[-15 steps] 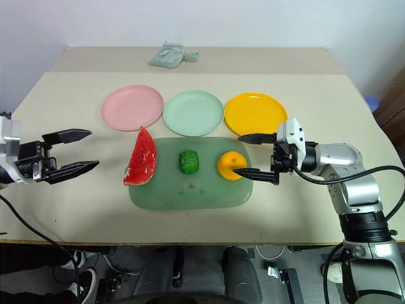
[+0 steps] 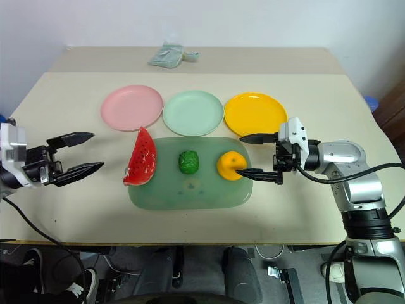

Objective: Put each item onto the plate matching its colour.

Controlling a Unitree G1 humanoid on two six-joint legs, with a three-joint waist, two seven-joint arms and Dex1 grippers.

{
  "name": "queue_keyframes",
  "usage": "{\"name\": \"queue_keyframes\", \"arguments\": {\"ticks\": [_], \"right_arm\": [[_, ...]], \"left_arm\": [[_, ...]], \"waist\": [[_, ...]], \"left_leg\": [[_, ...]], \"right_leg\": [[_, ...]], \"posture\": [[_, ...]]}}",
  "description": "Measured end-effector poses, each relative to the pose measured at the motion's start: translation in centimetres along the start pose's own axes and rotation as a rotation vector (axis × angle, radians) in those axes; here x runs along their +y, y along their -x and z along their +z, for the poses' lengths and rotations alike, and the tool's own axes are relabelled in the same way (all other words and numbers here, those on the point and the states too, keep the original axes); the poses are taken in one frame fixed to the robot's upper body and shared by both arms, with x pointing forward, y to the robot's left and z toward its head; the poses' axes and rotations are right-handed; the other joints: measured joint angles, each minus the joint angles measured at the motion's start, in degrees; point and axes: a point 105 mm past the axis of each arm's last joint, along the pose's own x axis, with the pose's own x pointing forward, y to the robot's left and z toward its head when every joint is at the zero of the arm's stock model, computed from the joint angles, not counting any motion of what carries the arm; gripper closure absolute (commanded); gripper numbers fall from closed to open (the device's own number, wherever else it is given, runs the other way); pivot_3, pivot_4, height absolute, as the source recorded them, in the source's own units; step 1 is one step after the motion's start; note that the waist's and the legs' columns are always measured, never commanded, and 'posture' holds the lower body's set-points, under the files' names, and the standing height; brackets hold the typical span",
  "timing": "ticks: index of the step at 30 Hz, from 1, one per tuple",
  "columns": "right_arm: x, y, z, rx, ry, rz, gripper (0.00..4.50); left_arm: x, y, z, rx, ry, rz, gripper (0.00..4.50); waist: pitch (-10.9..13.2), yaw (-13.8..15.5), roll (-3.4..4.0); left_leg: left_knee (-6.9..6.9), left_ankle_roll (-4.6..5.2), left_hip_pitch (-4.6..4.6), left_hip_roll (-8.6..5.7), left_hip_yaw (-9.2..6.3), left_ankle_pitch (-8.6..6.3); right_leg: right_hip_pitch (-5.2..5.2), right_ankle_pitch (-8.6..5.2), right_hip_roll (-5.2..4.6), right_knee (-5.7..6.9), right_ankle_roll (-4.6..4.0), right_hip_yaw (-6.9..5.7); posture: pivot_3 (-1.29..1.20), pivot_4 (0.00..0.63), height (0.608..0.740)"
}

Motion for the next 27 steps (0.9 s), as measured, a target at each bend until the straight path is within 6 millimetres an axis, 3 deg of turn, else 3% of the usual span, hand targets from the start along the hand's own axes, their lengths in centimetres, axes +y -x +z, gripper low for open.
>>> {"name": "queue_keyframes", "arguments": {"ticks": [5, 8, 11, 15, 19, 23, 27], "right_arm": [[-0.7, -0.7, 0.7, -0.035, 0.007, -0.025, 0.05], [-1.3, -1.1, 1.9, -0.060, 0.029, -0.013, 0.05], [-2.2, -1.4, 1.7, -0.051, -0.034, -0.030, 0.05], [-2.1, -2.0, 1.0, -0.035, -0.043, -0.052, 0.05], [-1.7, -2.1, 0.6, -0.030, -0.055, -0.056, 0.05], [-1.7, -2.1, 0.5, -0.032, -0.078, -0.064, 0.05], [-1.9, -2.0, 0.4, -0.030, -0.102, -0.081, 0.05]], "left_arm": [[0.1, -0.1, 1.5, -0.022, 0.017, 0.051, 0.00], [0.3, -0.4, 3.9, -0.043, -0.045, 0.160, 0.00], [-0.5, -1.5, 5.2, -0.039, -0.054, 0.218, 0.00], [-1.6, -3.0, 4.5, 0.023, -0.021, 0.212, 0.00], [-0.5, -4.1, 2.8, 0.135, 0.082, 0.317, 0.00], [1.1, -6.0, 3.4, 0.099, 0.174, 0.478, 0.00], [0.5, -7.9, 3.7, 0.151, 0.164, 0.528, 0.00]], "waist": [[0.00, -0.04, 0.00], [0.00, -0.05, 0.00], [0.00, 0.12, 0.00], [0.00, 0.08, 0.00], [0.00, 0.18, 0.00], [0.00, 0.18, -0.04], [-0.02, 0.07, -0.08]], "left_leg": [[0.00, 0.00, 0.00, 0.00, -0.02, 0.00], [0.00, 0.00, 0.00, 0.00, -0.03, 0.00], [0.01, 0.00, 0.00, -0.01, -0.05, 0.00], [0.00, 0.00, 0.01, -0.02, -0.04, 0.00], [0.01, 0.00, 0.01, -0.03, -0.07, 0.00], [0.04, 0.00, 0.00, -0.05, -0.14, 0.00], [0.03, -0.01, 0.04, 0.08, 0.26, 0.01]], "right_leg": [[0.00, 0.00, 0.00, 0.01, 0.00, 0.00], [0.01, 0.00, -0.01, 0.00, 0.00, 0.01], [0.05, 0.01, -0.02, 0.01, 0.01, 0.01], [0.04, 0.00, 0.00, 0.02, 0.01, 0.01], [0.05, 0.01, 0.00, 0.03, 0.01, -0.01], [0.10, 0.02, -0.01, 0.02, 0.03, -0.01], [-0.18, 0.04, 0.10, 0.11, -0.01, 0.33]], "posture": [[0.00, 0.150, 0.740], [0.00, 0.150, 0.740], [0.00, 0.150, 0.740], [0.00, 0.150, 0.740], [0.00, 0.150, 0.740], [0.00, 0.150, 0.740], [0.00, 0.150, 0.737]]}}
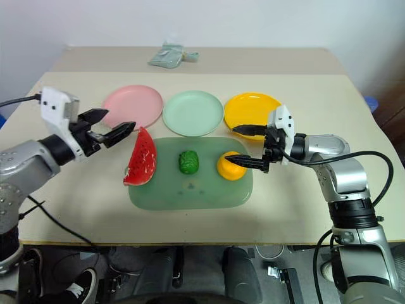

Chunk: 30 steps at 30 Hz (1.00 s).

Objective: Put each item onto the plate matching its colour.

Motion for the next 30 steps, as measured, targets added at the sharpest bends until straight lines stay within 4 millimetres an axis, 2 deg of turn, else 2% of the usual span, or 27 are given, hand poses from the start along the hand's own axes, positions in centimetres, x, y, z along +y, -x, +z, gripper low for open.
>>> {"name": "queue_keyframes", "arguments": {"ticks": [5, 7, 14, 21, 30], "right_arm": [[-0.3, 0.1, 0.3, -0.016, 0.012, -0.024, 0.05], [-0.3, 0.2, 0.3, -0.018, 0.014, -0.025, 0.05], [-0.1, 0.2, 0.6, -0.039, 0.036, -0.008, 0.05], [0.4, -0.1, 1.2, -0.087, 0.048, 0.044, 0.05], [0.4, -0.2, 1.4, -0.094, 0.061, 0.036, 0.05]], "left_arm": [[-2.3, -0.6, -2.1, 0.143, -0.017, 0.021, 0.00], [-2.1, -0.5, -2.8, 0.191, -0.017, 0.057, 0.00], [-1.5, -0.5, -3.3, 0.255, -0.035, 0.177, 0.00], [-1.6, -0.7, -4.4, 0.264, 0.039, 0.240, 0.00], [-1.7, -0.6, -6.1, 0.331, 0.035, 0.269, 0.00]], "waist": [[-0.01, -0.17, 0.00], [0.00, -0.15, 0.00], [0.00, 0.04, -0.02], [0.00, -0.03, -0.02], [0.00, 0.00, -0.02]], "left_leg": [[-0.06, 0.01, 0.01, -0.07, 0.14, -0.01], [-0.06, 0.01, 0.01, -0.07, 0.12, 0.00], [-0.02, 0.01, 0.00, -0.11, 0.11, 0.00], [-0.02, 0.01, 0.01, -0.11, 0.10, 0.00], [-0.01, 0.01, 0.00, -0.12, 0.09, 0.00]], "right_leg": [[-0.11, 0.02, 0.00, 0.07, 0.02, 0.28], [-0.11, 0.02, 0.02, 0.07, 0.02, 0.27], [-0.07, 0.03, -0.01, 0.04, 0.04, 0.28], [-0.07, 0.03, -0.01, 0.05, 0.04, 0.28], [-0.06, 0.03, -0.02, 0.04, 0.04, 0.27]], "posture": [[0.00, 0.150, 0.737], [0.00, 0.150, 0.737], [0.00, 0.150, 0.737], [0.00, 0.150, 0.737], [0.00, 0.150, 0.737]]}}
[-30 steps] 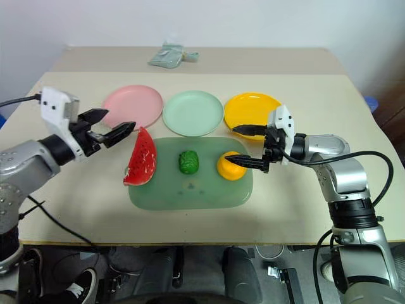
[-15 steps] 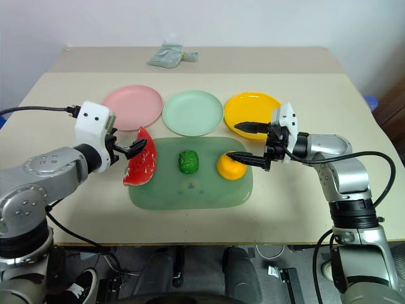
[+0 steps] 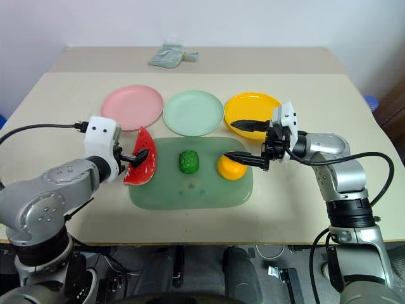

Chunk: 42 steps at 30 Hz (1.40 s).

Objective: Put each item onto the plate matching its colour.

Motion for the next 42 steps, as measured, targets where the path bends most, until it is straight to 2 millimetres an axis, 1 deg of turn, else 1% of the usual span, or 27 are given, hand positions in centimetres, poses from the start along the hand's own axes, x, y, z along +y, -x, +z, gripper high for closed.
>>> {"name": "queue_keyframes", "arguments": {"ticks": [3, 8, 13, 16, 20, 21, 25, 33, 35, 37, 39, 40, 42], "right_arm": [[0.0, 0.0, 0.2, -0.004, 0.005, -0.005, 0.05], [0.5, -0.5, 1.2, -0.041, 0.033, 0.004, 0.05], [0.5, -0.4, 0.9, -0.038, 0.027, -0.005, 0.05], [0.6, -0.4, 0.9, -0.038, 0.029, -0.008, 0.00], [0.5, -0.4, 0.9, -0.038, 0.029, -0.012, 0.00], [0.5, -0.4, 0.9, -0.037, 0.028, -0.014, 0.00], [0.7, -0.3, 0.6, -0.033, 0.020, -0.017, 0.00], [0.7, -0.3, 0.7, -0.035, 0.030, -0.017, 0.00], [0.7, -0.4, 0.8, -0.037, 0.033, -0.019, 0.00], [0.4, -0.8, 1.1, -0.063, 0.045, -0.036, 0.00], [-0.4, -1.5, 1.9, -0.112, 0.065, -0.077, 0.00], [-0.7, -1.7, 2.3, -0.125, 0.072, -0.084, 0.00], [-1.0, -1.9, 2.7, -0.140, 0.091, -0.103, 0.00]], "left_arm": [[0.0, -0.3, -0.2, 0.004, 0.004, 0.011, 0.00], [-0.3, -1.2, -0.3, -0.001, 0.033, 0.000, 0.00], [-0.8, -1.8, -0.5, 0.001, 0.036, -0.030, 0.00], [-1.1, -2.0, -1.0, 0.013, 0.031, -0.046, 0.90], [-1.3, -2.1, -0.5, -0.018, 0.033, -0.062, 2.80], [-1.3, -2.2, -0.4, -0.025, 0.028, -0.063, 3.12], [-1.2, -2.2, -0.3, -0.033, 0.003, -0.059, 3.12], [-0.7, -2.3, -0.2, -0.041, -0.003, -0.044, 3.12], [-0.8, -2.2, 0.3, -0.057, -0.011, -0.055, 3.12], [-0.3, -1.9, 1.9, -0.115, -0.053, -0.050, 3.12], [0.2, -1.5, 4.6, -0.205, -0.096, -0.042, 3.12], [0.5, -1.4, 5.5, -0.235, -0.110, -0.032, 3.12], [1.7, -2.0, 6.8, -0.262, -0.125, -0.009, 3.12]], "waist": [[0.00, -0.02, 0.00], [0.00, 0.07, 0.00], [0.00, 0.03, 0.00], [0.00, 0.04, 0.00], [0.00, 0.06, 0.00], [0.00, 0.06, 0.00], [0.00, 0.02, 0.00], [0.00, 0.03, 0.00], [0.00, 0.04, 0.00], [0.01, 0.00, -0.02], [0.01, -0.02, -0.02], [0.01, -0.02, -0.01], [0.01, 0.04, -0.01]], "left_leg": [[0.00, 0.00, 0.00, 0.00, 0.00, 0.00], [0.00, 0.00, 0.00, 0.00, 0.00, 0.00], [0.00, 0.00, 0.00, 0.00, 0.00, 0.00], [0.00, 0.00, 0.00, 0.00, 0.00, 0.00], [0.00, 0.00, 0.00, 0.00, 0.00, 0.00], [0.00, 0.00, 0.01, 0.00, 0.00, 0.00], [0.00, 0.00, 0.01, 0.00, 0.00, 0.00], [0.00, 0.00, 0.00, 0.00, 0.00, 0.00], [0.00, 0.00, 0.00, 0.00, 0.00, 0.00], [0.01, 0.00, 0.00, 0.00, -0.01, 0.00], [0.01, 0.00, 0.01, 0.00, 0.00, 0.00], [0.00, 0.00, 0.01, 0.00, 0.00, 0.00], [-0.03, 0.00, 0.01, 0.00, 0.00, 0.00]], "right_leg": [[0.00, 0.00, 0.00, 0.00, 0.00, 0.00], [0.00, 0.00, 0.00, 0.00, 0.00, 0.00], [0.00, 0.00, 0.00, 0.00, 0.00, 0.00], [0.00, 0.00, 0.00, 0.00, 0.00, 0.00], [0.01, 0.00, -0.01, 0.00, 0.00, 0.00], [0.01, 0.00, -0.01, 0.00, 0.00, 0.00], [0.01, 0.00, -0.01, 0.00, 0.00, 0.00], [0.01, 0.00, -0.01, 0.00, 0.00, -0.01], [0.01, 0.00, -0.01, 0.00, 0.00, -0.01], [0.00, 0.00, 0.01, 0.01, 0.00, -0.02], [0.00, 0.00, 0.00, 0.02, 0.00, -0.02], [0.01, 0.00, 0.01, 0.00, 0.00, -0.02], [0.00, 0.00, 0.01, -0.01, 0.00, -0.03]], "posture": [[0.00, 0.150, 0.737], [0.00, 0.150, 0.737], [0.00, 0.150, 0.737], [0.00, 0.150, 0.737], [0.00, 0.150, 0.737], [0.00, 0.150, 0.737], [0.00, 0.150, 0.737], [0.00, 0.150, 0.737], [0.00, 0.150, 0.737], [0.00, 0.150, 0.737], [0.00, 0.150, 0.737], [0.00, 0.150, 0.737], [0.00, 0.150, 0.737]]}}
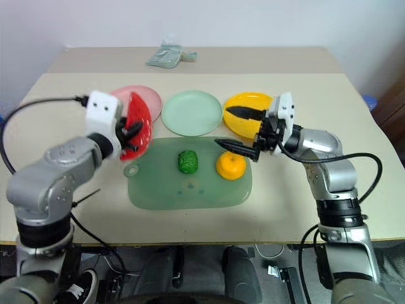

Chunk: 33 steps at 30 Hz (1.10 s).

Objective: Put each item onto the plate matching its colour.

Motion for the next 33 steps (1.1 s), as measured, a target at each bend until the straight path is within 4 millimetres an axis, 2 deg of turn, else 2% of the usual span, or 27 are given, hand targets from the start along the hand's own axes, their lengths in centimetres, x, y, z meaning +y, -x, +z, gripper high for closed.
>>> {"name": "queue_keyframes", "arguments": {"ticks": [3, 6, 11, 15, 19, 22, 26, 30, 33], "right_arm": [[-0.5, -0.8, -0.5, 0.003, 0.045, -0.049, 0.00], [-1.6, -1.4, -1.1, 0.007, 0.044, -0.113, 0.00], [-1.6, -1.9, -1.1, 0.003, 0.060, -0.122, 0.00], [-1.6, -1.7, -1.4, 0.012, 0.059, -0.137, 0.00], [-1.7, -1.1, -1.6, 0.031, 0.061, -0.150, 0.00], [-1.8, -0.6, -1.8, 0.044, 0.061, -0.164, 0.00], [-1.8, -0.5, -1.8, 0.048, 0.062, -0.166, 0.00], [-1.9, -0.5, -1.8, 0.048, 0.063, -0.166, 0.00], [-1.8, -0.5, -1.8, 0.047, 0.064, -0.165, 0.00]], "left_arm": [[3.9, -2.1, 1.0, -0.016, -0.043, 0.099, 3.12], [5.9, -4.2, 1.8, -0.081, -0.035, 0.103, 3.12], [7.1, -8.6, 1.1, -0.133, 0.077, 0.078, 3.12], [7.5, -10.5, 0.6, -0.141, 0.126, 0.108, 3.12], [7.2, -11.6, -1.2, -0.096, 0.117, 0.130, 3.12], [7.0, -11.8, -2.6, -0.066, 0.119, 0.135, 2.13], [6.9, -11.9, -3.1, -0.064, 0.127, 0.121, 0.09], [6.7, -11.8, -1.5, -0.118, 0.113, 0.091, 0.09], [6.4, -11.1, 1.4, -0.217, 0.087, 0.027, 0.09]], "waist": [[0.00, 0.00, 0.00], [0.00, 0.11, 0.00], [0.01, 0.11, -0.01], [0.01, -0.03, -0.01], [0.01, -0.14, -0.01], [0.01, -0.12, -0.01], [0.01, -0.10, -0.01], [0.01, 0.03, -0.01], [0.01, -0.06, -0.02]], "left_leg": [[0.01, 0.00, -0.02, 0.00, 0.02, 0.00], [0.00, 0.00, -0.04, -0.02, 0.08, 0.00], [0.02, 0.00, -0.11, -0.02, 0.09, 0.00], [0.01, 0.01, -0.11, -0.02, 0.11, 0.00], [0.00, 0.01, -0.10, -0.02, 0.12, 0.00], [0.00, 0.01, -0.10, -0.02, 0.12, 0.00], [0.00, 0.01, -0.10, -0.02, 0.12, 0.00], [0.01, 0.00, -0.11, -0.02, 0.13, 0.00], [0.00, 0.00, -0.11, -0.02, 0.13, 0.00]], "right_leg": [[0.00, 0.00, 0.00, -0.04, 0.01, -0.04], [0.00, 0.02, -0.04, -0.11, 0.04, -0.04], [0.00, 0.07, -0.05, -0.18, 0.12, -0.08], [0.00, 0.07, -0.05, -0.18, 0.13, -0.09], [-0.01, 0.08, -0.05, -0.17, 0.14, -0.08], [-0.01, 0.08, -0.05, -0.16, 0.14, -0.08], [-0.01, 0.08, -0.05, -0.15, 0.15, -0.09], [-0.01, 0.10, -0.06, -0.16, 0.17, -0.09], [-0.01, 0.10, -0.05, -0.16, 0.17, -0.08]], "posture": [[0.00, 0.150, 0.737], [0.00, 0.150, 0.737], [0.00, 0.150, 0.737], [0.00, 0.150, 0.737], [0.00, 0.150, 0.737], [0.00, 0.150, 0.737], [0.00, 0.150, 0.737], [0.00, 0.150, 0.737], [0.00, 0.150, 0.737]]}}
